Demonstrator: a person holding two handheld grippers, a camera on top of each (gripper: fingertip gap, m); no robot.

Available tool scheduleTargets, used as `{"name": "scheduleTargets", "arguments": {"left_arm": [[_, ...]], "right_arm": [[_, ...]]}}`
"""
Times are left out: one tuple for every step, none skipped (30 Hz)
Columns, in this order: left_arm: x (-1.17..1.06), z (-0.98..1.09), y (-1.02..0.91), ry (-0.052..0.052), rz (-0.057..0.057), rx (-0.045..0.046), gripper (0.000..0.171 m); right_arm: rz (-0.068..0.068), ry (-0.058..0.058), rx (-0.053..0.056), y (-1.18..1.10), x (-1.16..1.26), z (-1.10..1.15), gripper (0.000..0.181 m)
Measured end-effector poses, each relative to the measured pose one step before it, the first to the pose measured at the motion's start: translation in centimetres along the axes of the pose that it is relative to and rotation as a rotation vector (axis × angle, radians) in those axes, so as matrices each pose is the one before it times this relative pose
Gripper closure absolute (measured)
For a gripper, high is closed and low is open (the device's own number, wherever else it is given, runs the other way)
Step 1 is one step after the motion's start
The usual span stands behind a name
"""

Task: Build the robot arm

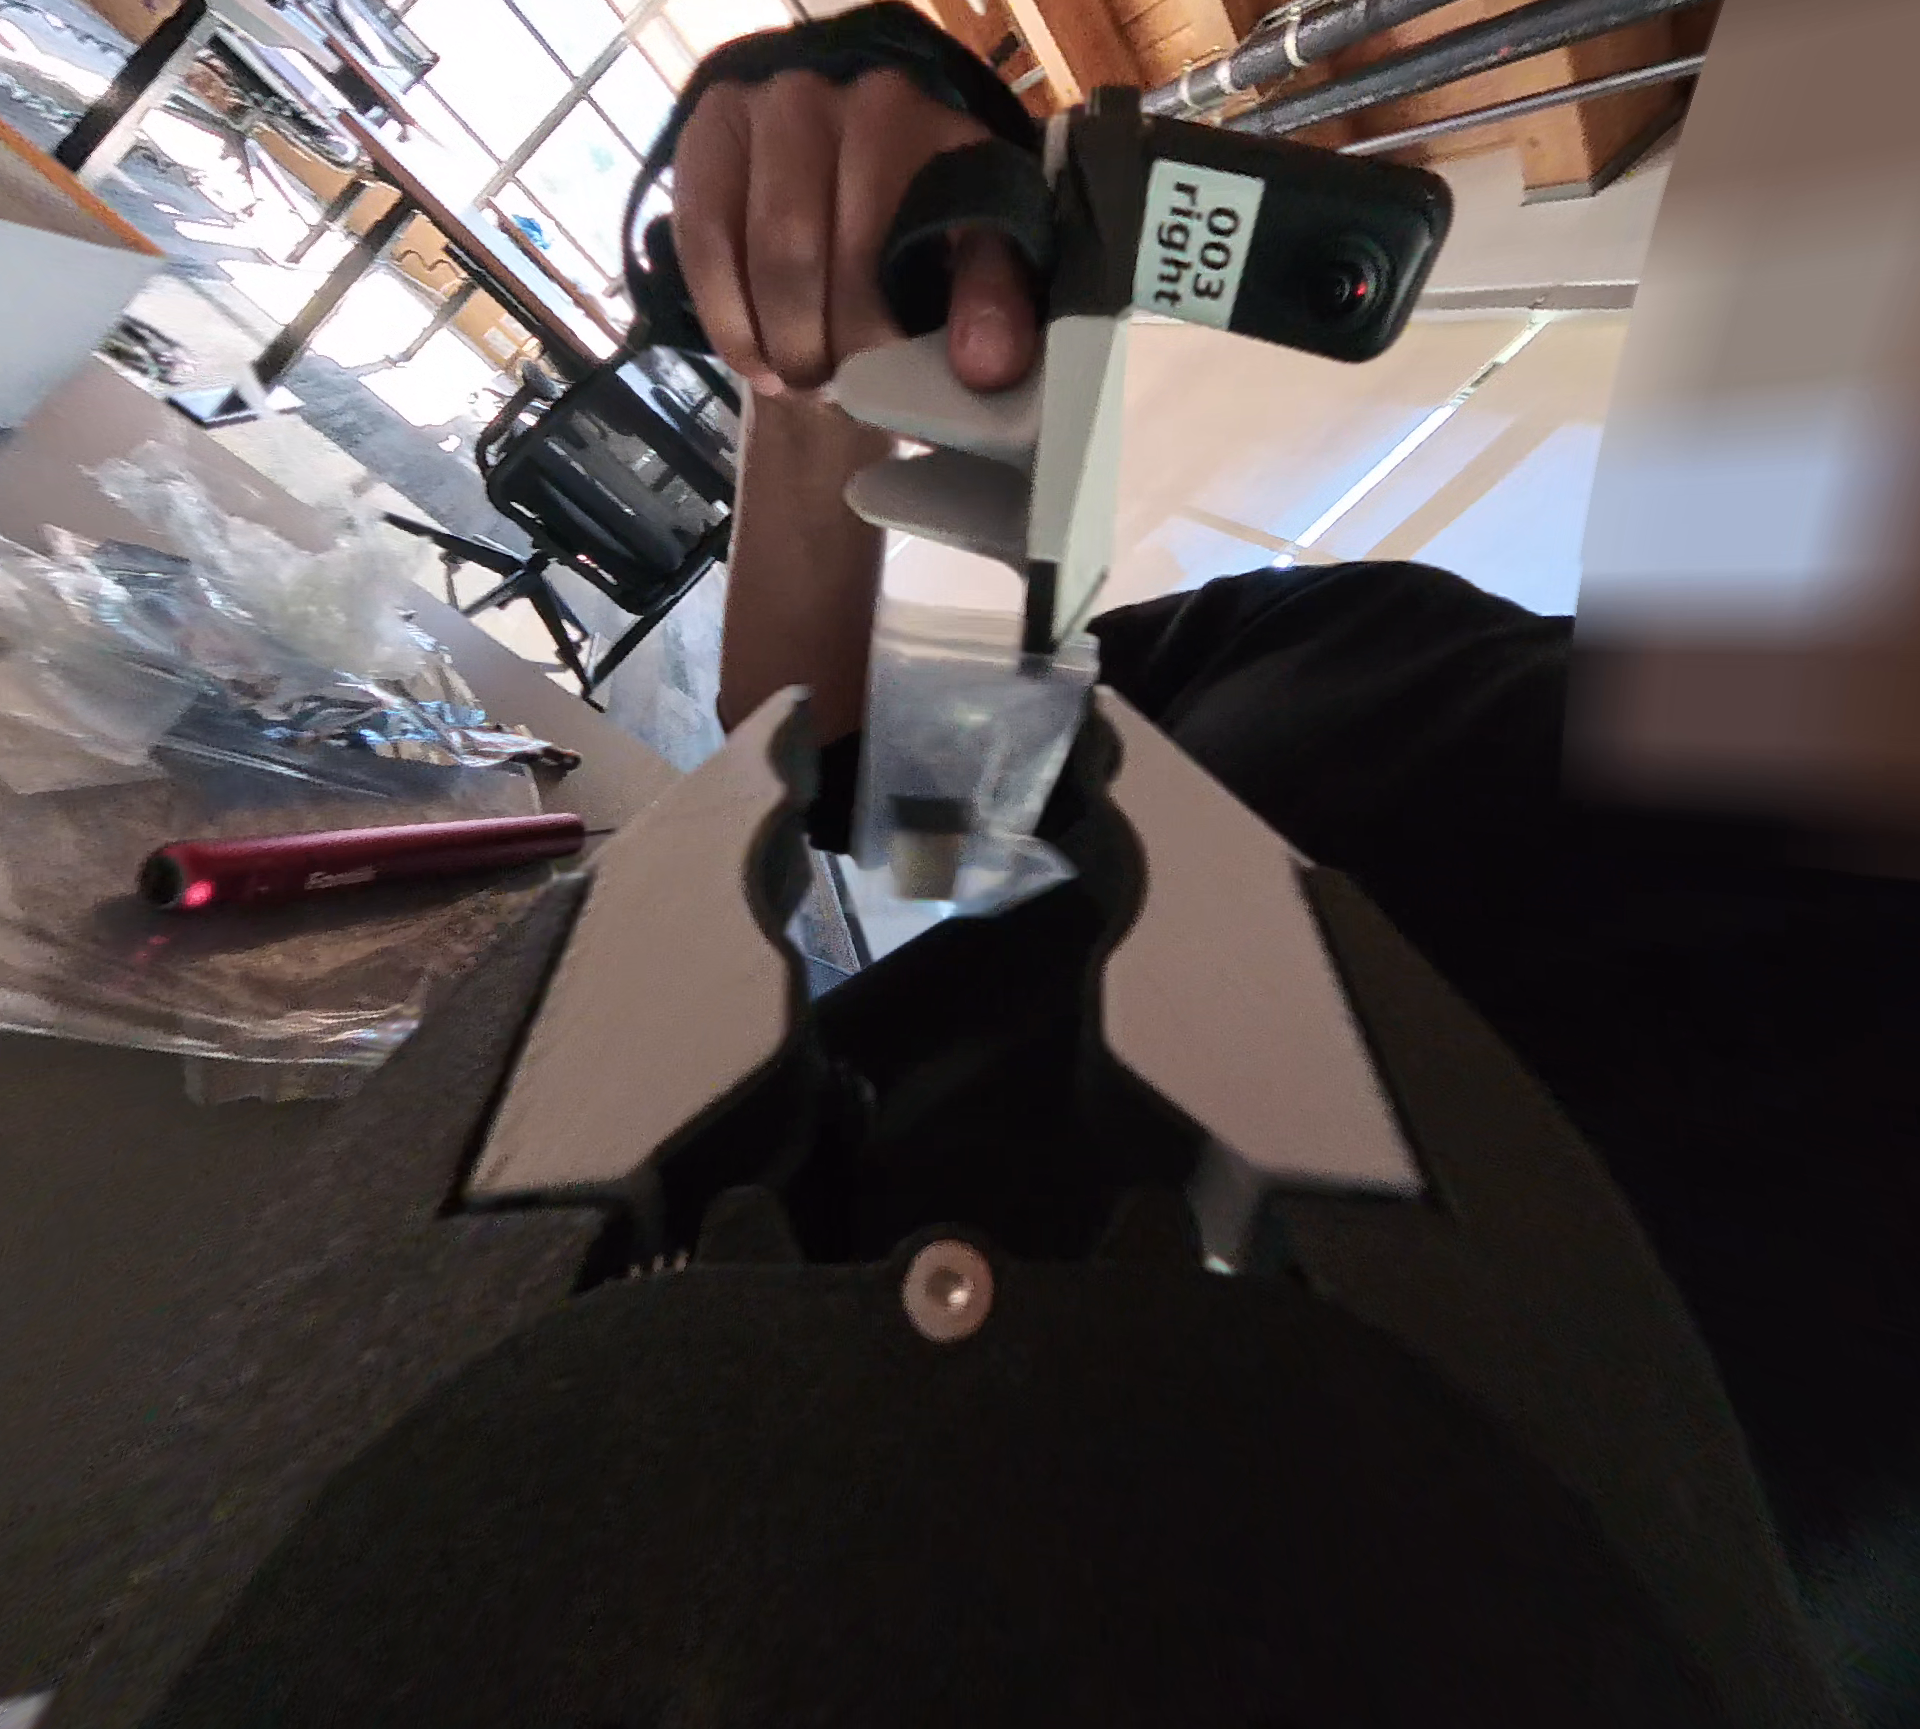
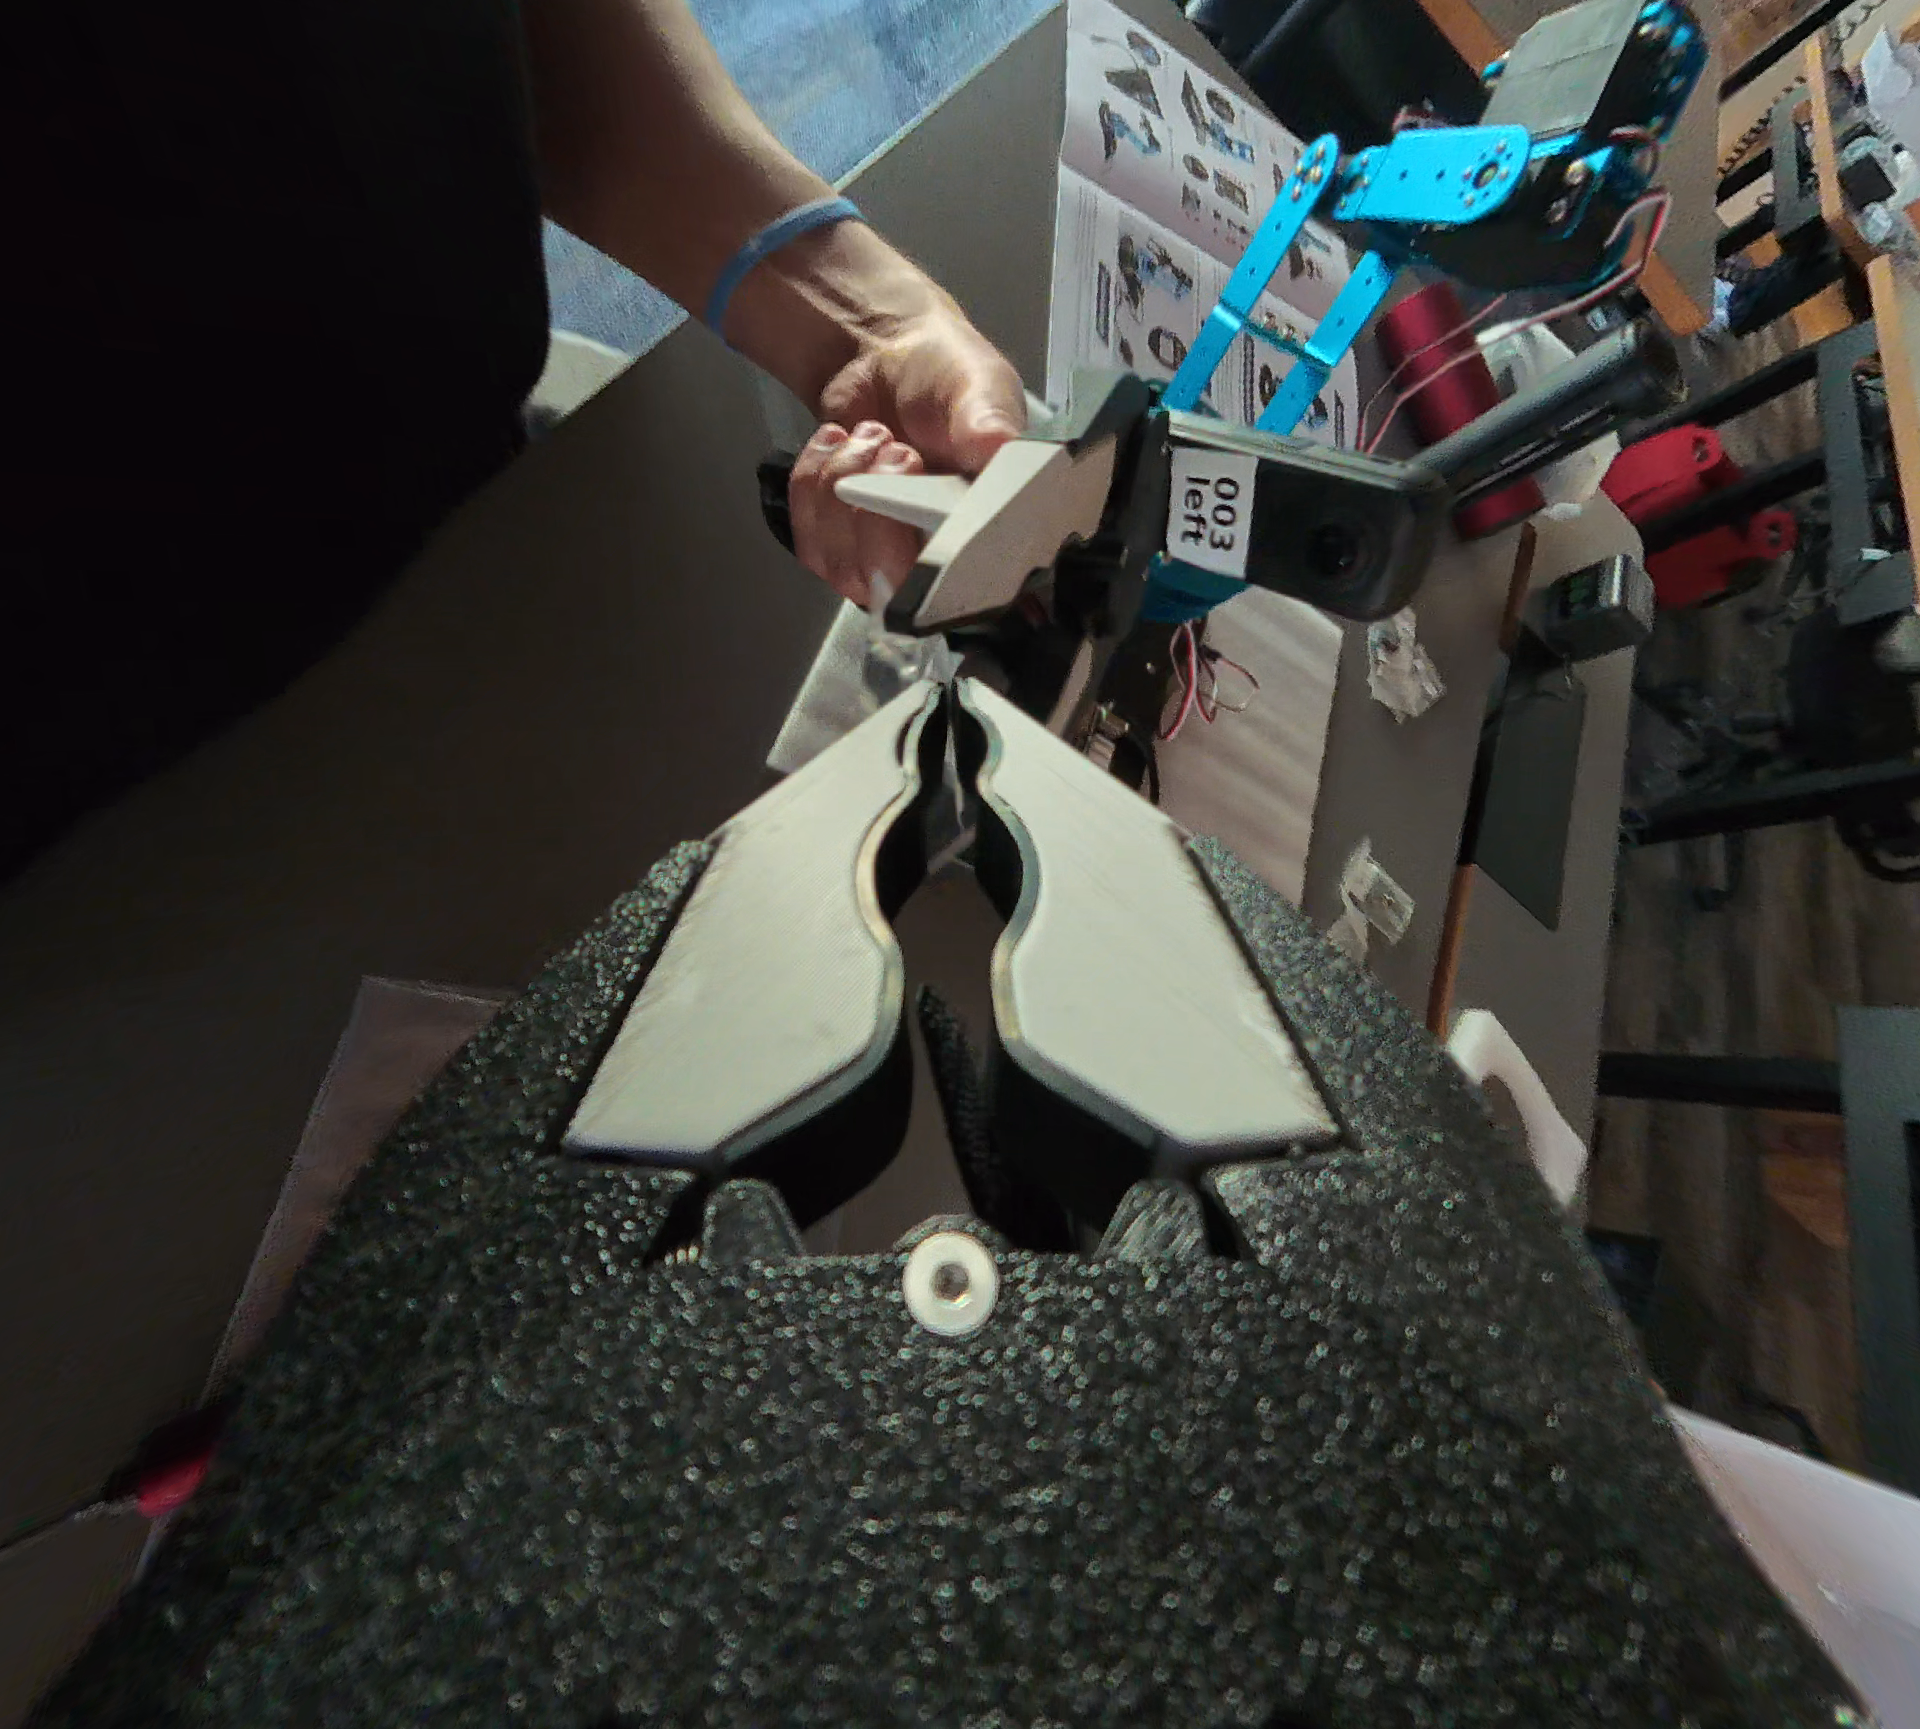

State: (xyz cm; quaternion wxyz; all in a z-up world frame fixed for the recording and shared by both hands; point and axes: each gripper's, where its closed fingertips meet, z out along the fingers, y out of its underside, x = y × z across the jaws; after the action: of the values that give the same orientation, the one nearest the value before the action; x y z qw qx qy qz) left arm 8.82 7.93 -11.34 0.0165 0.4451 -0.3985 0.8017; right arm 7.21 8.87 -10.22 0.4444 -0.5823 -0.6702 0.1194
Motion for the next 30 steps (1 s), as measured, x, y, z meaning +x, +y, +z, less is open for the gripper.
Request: {"name": "scheduleTargets", "arguments": {"left_arm": [[0.218, 0.127, 0.287, 0.0145, 0.0036, -0.00033, 0.138], [0.1, 0.146, 0.239, 0.0019, 0.0042, -0.00027, 0.14], [0.093, 0.127, 0.185, 0.0003, 0.0008, -0.00198, 0.142], [0.129, 0.11, 0.106, 0.0, 0.0029, -0.00063, 0.147], [-0.085, 0.095, 0.059, -0.02, 0.0166, 0.0002, 0.152], [-0.279, 0.048, 0.053, -0.0388, 0.0309, 0.00159, 0.159], [-0.234, -0.011, 0.102, -0.039, 0.0349, 0.00028, 0.16], [-0.122, -0.059, 0.128, -0.0323, 0.0326, 0.00061, 0.16], [-0.04, -0.104, 0.076, -0.028, 0.0312, 0.00623, 0.16], [-0.031, -0.153, 0.024, -0.029, 0.0352, 0.01127, 0.16], [-0.126, -0.177, 0.089, -0.0357, 0.0399, 0.00792, 0.16], [-0.187, -0.169, 0.222, -0.0386, 0.0442, -0.00161, 0.159], [-0.166, -0.156, 0.145, -0.0386, 0.0486, 0.00168, 0.159], [-0.199, -0.156, 0.079, -0.0417, 0.0494, 0.00454, 0.159], [-0.258, -0.149, 0.097, -0.0457, 0.0463, -0.00051, 0.159], [-0.221, -0.111, 0.141, -0.0433, 0.0448, -0.00617, 0.159], [-0.128, -0.102, 0.221, -0.0393, 0.0477, -0.01256, 0.159], [-0.099, -0.099, 0.195, -0.037, 0.0459, -0.01211, 0.159], [-0.001, -0.09, 0.138, -0.0281, 0.0376, -0.00992, 0.159], [0.136, -0.094, 0.067, -0.0152, 0.0276, -0.00652, 0.159], [0.225, -0.104, -0.018, -0.0051, 0.0197, -0.00123, 0.159], [0.243, -0.084, -0.089, 0.0002, 0.0144, 0.00299, 0.159], [0.17, -0.074, -0.104, -0.0011, 0.0108, 0.00444, 0.159], [0.116, -0.039, -0.065, -0.0014, 0.0091, 0.00163, 0.159], [0.054, 0.01, 0.029, -0.0028, 0.0103, -0.00371, 0.159], [-0.026, 0.022, 0.041, -0.0082, 0.0146, -0.00438, 0.159], [0.035, 0.063, 0.05, -0.0056, 0.0164, -0.00326, 0.16], [0.084, 0.097, 0.115, -0.0021, 0.0134, -0.0079, 0.16], [0.105, 0.122, 0.122, -0.0012, 0.0109, -0.00967, 0.16], [0.131, 0.115, 0.047, 0.0005, 0.0097, -0.00446, 0.16]], "right_arm": [[-0.0117, 0.0119, -0.0275, 0.367, -0.019, 0.088, 0.181], [-0.0023, 0.0044, -0.0087, 0.158, -0.103, 0.04, 0.181], [0.0091, -0.0025, 0.0139, -0.14, -0.177, -0.027, 0.181], [0.0204, 0.0004, 0.014, -0.087, -0.135, -0.045, 0.181], [0.0244, 0.001, 0.0035, 0.146, -0.125, -0.062, 0.181], [0.0312, 0.0136, 0.005, 0.196, 0.046, -0.161, 0.178], [0.0477, 0.0213, 0.0189, 0.111, 0.163, -0.308, 0.17], [0.0689, 0.0238, 0.0282, 0.1, 0.214, -0.51, 0.158], [0.0817, 0.0192, 0.0319, 0.181, 0.239, -0.628, 0.151], [0.0843, 0.0189, 0.041, 0.155, 0.268, -0.665, 0.151], [0.0826, 0.0033, 0.0569, -0.006, -0.039, -0.58, 0.15], [0.0741, -0.0073, 0.0605, -0.029, -0.321, -0.395, 0.15], [0.0603, 0.004, 0.0461, 0.188, -0.254, -0.169, 0.152], [0.0483, 0.0207, 0.0277, 0.443, -0.067, 0.02, 0.154], [0.0421, 0.0086, 0.0244, 0.467, -0.278, 0.183, 0.154], [0.0449, -0.0025, 0.023, 0.44, -0.407, 0.303, 0.154], [0.0437, -0.0131, 0.0185, 0.432, -0.471, 0.336, 0.154], [0.0375, -0.0021, 0.0165, 0.394, -0.189, 0.334, 0.154], [0.0285, 0.0085, 0.0177, 0.282, 0.039, 0.319, 0.154], [0.0218, 0.0067, 0.0174, 0.178, 0.056, 0.303, 0.154], [0.0169, 0.006, 0.0169, 0.031, 0.105, 0.265, 0.157], [0.0132, 0.0144, 0.0181, -0.112, 0.27, 0.175, 0.16], [0.0089, 0.0119, 0.0133, -0.154, 0.26, 0.117, 0.162], [0.006, 0.0012, 0.0064, -0.112, 0.12, 0.116, 0.163], [0.0061, -0.0074, 0.0019, -0.106, -0.015, 0.151, 0.162], [0.0054, -0.0134, 0.0053, -0.186, -0.136, 0.183, 0.162], [0.0038, -0.0079, 0.007, -0.193, -0.072, 0.203, 0.163], [0.0016, -0.006, 0.0036, -0.126, -0.043, 0.252, 0.162], [0.0004, -0.0068, -0.0012, -0.015, -0.065, 0.272, 0.162], [-0.004, 0.0048, -0.0104, 0.152, 0.115, 0.288, 0.162]]}}
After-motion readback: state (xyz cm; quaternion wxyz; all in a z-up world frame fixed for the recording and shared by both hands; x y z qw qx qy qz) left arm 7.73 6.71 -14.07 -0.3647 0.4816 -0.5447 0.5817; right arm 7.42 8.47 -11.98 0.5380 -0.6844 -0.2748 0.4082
